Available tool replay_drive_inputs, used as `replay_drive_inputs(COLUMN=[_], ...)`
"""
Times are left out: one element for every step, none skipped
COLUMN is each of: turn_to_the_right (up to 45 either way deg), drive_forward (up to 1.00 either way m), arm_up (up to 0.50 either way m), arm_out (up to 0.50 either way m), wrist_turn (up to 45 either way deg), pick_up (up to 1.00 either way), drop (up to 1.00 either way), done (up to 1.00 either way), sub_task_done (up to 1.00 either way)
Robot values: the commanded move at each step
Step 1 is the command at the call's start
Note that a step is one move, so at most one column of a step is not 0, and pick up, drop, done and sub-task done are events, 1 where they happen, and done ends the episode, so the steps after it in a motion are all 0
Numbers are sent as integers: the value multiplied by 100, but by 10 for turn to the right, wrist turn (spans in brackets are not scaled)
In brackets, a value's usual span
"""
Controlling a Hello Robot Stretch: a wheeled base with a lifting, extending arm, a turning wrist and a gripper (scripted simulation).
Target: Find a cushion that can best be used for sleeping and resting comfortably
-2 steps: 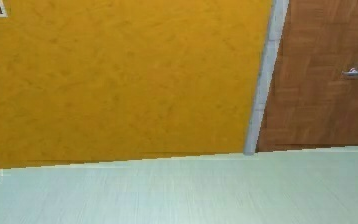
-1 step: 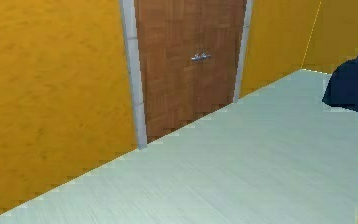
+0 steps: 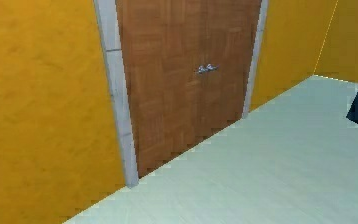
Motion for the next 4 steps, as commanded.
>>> replay_drive_inputs(turn_to_the_right=[330,0,30,0], drive_forward=[0,100,0,100], arm_up=[0,0,0,0], arm_out=[0,0,0,0], wrist_turn=[0,0,0,0], pick_up=[0,0,0,0], drop=[0,0,0,0], done=[0,0,0,0], sub_task_done=[0,0,0,0])
